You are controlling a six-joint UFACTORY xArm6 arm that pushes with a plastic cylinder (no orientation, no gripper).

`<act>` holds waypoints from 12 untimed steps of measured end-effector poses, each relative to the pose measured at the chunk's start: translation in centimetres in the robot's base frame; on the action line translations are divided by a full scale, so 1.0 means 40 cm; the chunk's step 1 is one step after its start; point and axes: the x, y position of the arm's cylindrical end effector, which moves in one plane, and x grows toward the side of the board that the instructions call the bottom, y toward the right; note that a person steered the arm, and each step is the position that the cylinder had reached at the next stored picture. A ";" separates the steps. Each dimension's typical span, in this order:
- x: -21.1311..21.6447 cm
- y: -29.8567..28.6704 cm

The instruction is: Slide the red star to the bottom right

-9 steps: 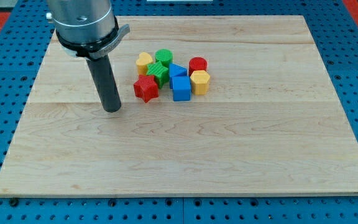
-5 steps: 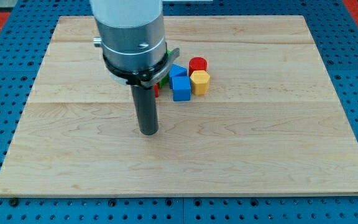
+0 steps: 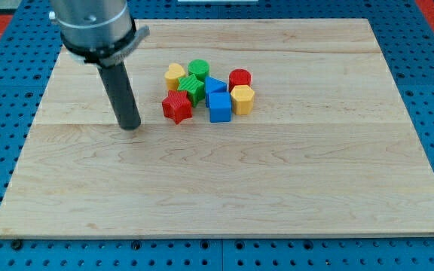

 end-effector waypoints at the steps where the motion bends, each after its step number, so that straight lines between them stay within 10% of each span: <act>1: -0.105 0.022; 8: 0.259 0.652; 12: 0.100 0.636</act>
